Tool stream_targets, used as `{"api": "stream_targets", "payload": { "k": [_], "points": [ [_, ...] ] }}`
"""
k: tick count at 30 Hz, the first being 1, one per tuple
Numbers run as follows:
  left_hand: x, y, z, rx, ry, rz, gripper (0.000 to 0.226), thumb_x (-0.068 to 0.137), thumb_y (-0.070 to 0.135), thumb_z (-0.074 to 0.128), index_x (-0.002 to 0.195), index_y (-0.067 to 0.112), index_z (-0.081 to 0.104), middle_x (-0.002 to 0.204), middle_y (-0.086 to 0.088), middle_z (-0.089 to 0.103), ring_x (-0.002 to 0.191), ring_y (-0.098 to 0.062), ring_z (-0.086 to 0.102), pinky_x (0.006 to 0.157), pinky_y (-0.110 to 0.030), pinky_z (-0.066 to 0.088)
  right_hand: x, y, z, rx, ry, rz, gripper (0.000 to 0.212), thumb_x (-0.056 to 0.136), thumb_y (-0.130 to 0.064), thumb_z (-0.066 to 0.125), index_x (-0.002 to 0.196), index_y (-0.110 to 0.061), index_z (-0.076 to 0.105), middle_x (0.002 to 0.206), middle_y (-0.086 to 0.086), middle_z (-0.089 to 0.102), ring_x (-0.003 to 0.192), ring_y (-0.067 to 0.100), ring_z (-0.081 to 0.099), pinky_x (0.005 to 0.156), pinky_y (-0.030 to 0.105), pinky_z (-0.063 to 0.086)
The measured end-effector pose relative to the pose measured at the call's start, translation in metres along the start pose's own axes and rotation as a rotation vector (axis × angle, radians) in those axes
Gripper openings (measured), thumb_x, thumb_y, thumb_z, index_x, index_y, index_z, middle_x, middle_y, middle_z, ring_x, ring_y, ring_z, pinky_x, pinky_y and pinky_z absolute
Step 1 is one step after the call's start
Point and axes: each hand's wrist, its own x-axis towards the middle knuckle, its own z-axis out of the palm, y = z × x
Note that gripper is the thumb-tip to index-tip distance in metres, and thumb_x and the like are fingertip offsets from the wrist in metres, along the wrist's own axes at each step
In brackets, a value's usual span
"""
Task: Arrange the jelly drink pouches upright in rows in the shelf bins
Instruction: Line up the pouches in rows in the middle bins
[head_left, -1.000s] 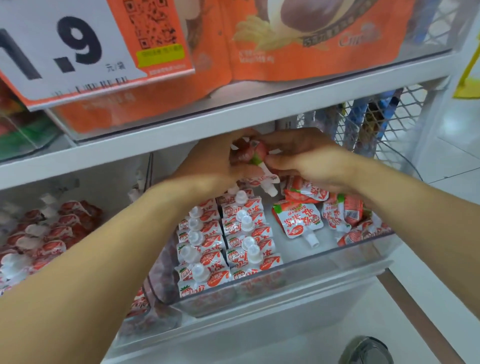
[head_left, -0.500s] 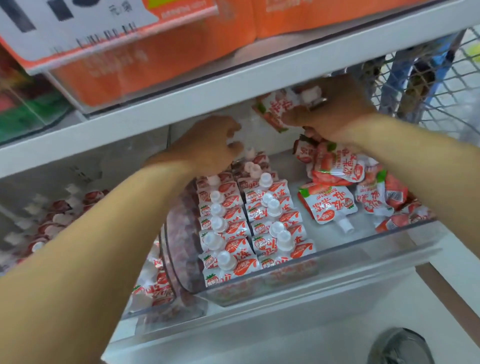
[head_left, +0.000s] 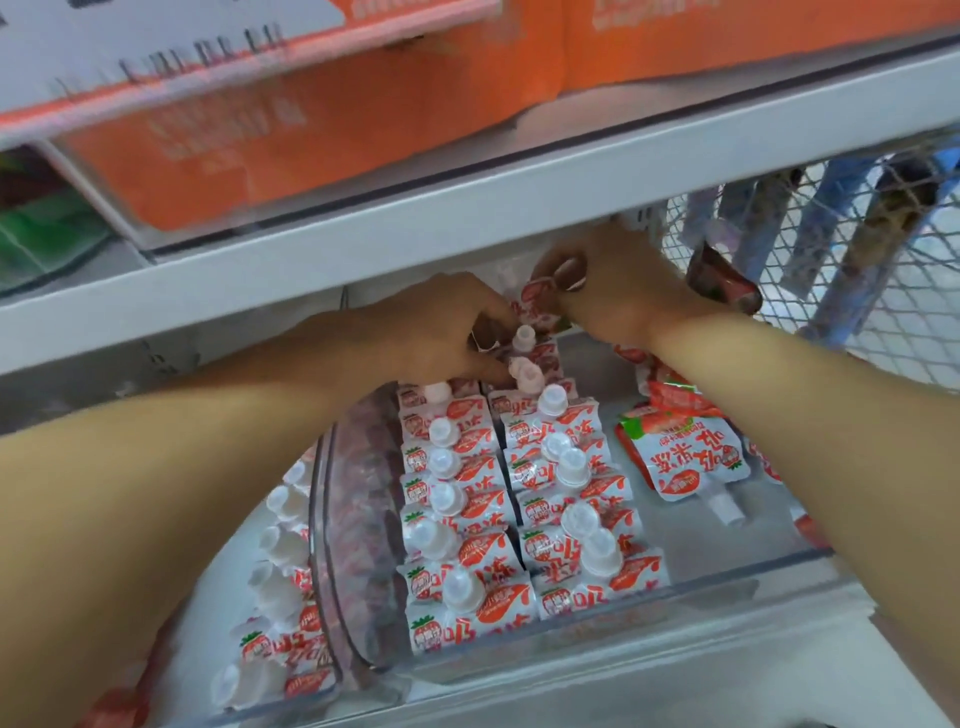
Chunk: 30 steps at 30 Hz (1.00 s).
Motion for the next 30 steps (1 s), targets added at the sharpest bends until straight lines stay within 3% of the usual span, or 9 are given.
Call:
{"api": "stream_targets", "payload": {
  "k": [2, 6, 12, 14, 17, 20, 23, 27, 30],
  "points": [
    [0.000, 0.001, 0.000, 0.017, -0.005, 0.020, 0.029, 0.077, 0.039, 0.078, 0.101, 0.026, 0.068, 0.085, 0.019, 0.063, 0.076, 0.000, 0.060, 0.065, -0.015, 0.042, -0.002, 0.003, 0.001, 0.012, -0.027, 0.049, 0.012, 0.084, -0.018, 0.075, 0.092, -0.024, 0.070, 0.098, 0.001, 0.068, 0.086, 0.014, 0.067, 0.068, 0.024, 0.052],
    [-0.001, 0.002, 0.000, 0.053, -0.004, 0.008, 0.027, 0.084, 0.029, 0.072, 0.107, 0.021, 0.063, 0.100, 0.007, 0.067, 0.088, -0.012, 0.063, 0.076, -0.029, 0.051, -0.006, 0.004, 0.000, 0.128, -0.127, 0.139, 0.009, 0.089, -0.014, 0.070, 0.096, -0.020, 0.071, 0.096, 0.003, 0.071, 0.084, 0.019, 0.070, 0.078, 0.039, 0.061],
    [-0.001, -0.001, -0.001, 0.087, 0.071, -0.049, 0.012, 0.090, 0.029, 0.064, 0.096, 0.021, 0.057, 0.092, 0.004, 0.063, 0.083, -0.016, 0.060, 0.067, -0.027, 0.040, -0.002, 0.000, 0.003, 0.205, -0.237, 0.208, 0.018, 0.095, -0.012, 0.059, 0.105, -0.019, 0.073, 0.110, 0.006, 0.069, 0.092, 0.023, 0.070, 0.084, 0.038, 0.060],
    [-0.002, -0.003, -0.004, 0.060, 0.093, -0.086, 0.017, 0.085, 0.034, 0.069, 0.092, 0.022, 0.059, 0.086, 0.008, 0.062, 0.080, -0.015, 0.061, 0.067, -0.027, 0.044, -0.004, -0.002, 0.005, 0.159, -0.274, 0.193, 0.024, 0.098, -0.015, 0.055, 0.114, -0.023, 0.071, 0.114, 0.000, 0.069, 0.098, 0.018, 0.067, 0.091, 0.034, 0.056],
    [-0.004, -0.005, -0.009, -0.009, 0.104, -0.138, 0.040, 0.078, 0.037, 0.076, 0.108, 0.018, 0.059, 0.096, 0.005, 0.061, 0.079, -0.010, 0.059, 0.059, -0.013, 0.040, -0.008, -0.002, 0.004, 0.292, -0.379, 0.280, 0.033, 0.101, -0.009, 0.048, 0.125, -0.022, 0.067, 0.111, 0.000, 0.072, 0.097, 0.017, 0.070, 0.089, 0.033, 0.057],
    [-0.004, -0.009, -0.013, -0.145, 0.080, -0.209, 0.063, 0.076, 0.034, 0.077, 0.129, 0.014, 0.049, 0.115, -0.002, 0.054, 0.091, -0.014, 0.055, 0.063, -0.008, 0.041, -0.009, -0.003, -0.002, 0.434, -0.441, 0.370, 0.030, 0.099, -0.011, 0.052, 0.127, -0.017, 0.063, 0.113, 0.009, 0.071, 0.101, 0.026, 0.070, 0.091, 0.043, 0.057],
    [-0.003, -0.010, -0.011, -0.224, 0.054, -0.211, 0.076, 0.074, 0.037, 0.077, 0.138, 0.014, 0.042, 0.124, -0.004, 0.053, 0.102, -0.016, 0.052, 0.081, -0.019, 0.045, -0.009, -0.009, -0.015, 0.428, -0.405, 0.426, 0.036, 0.094, -0.015, 0.064, 0.127, -0.005, 0.056, 0.120, 0.015, 0.063, 0.099, 0.032, 0.069, 0.081, 0.040, 0.060],
    [0.003, -0.002, -0.006, -0.184, 0.044, -0.170, 0.068, 0.074, 0.024, 0.081, 0.133, 0.014, 0.049, 0.115, 0.000, 0.058, 0.097, -0.013, 0.054, 0.069, -0.011, 0.040, -0.011, -0.013, -0.023, 0.434, -0.490, 0.422, 0.041, 0.085, -0.019, 0.075, 0.120, -0.008, 0.058, 0.112, 0.013, 0.069, 0.096, 0.032, 0.071, 0.083, 0.045, 0.060],
    [0.011, 0.003, -0.002, -0.270, -0.071, -0.239, 0.056, 0.074, 0.008, 0.079, 0.124, 0.001, 0.054, 0.101, -0.004, 0.057, 0.090, -0.015, 0.052, 0.059, -0.012, 0.037, -0.013, -0.006, -0.011, 0.393, -0.403, 0.447, 0.052, 0.075, -0.019, 0.084, 0.120, -0.007, 0.060, 0.108, 0.012, 0.072, 0.100, 0.031, 0.069, 0.092, 0.048, 0.055]
  ]
}}
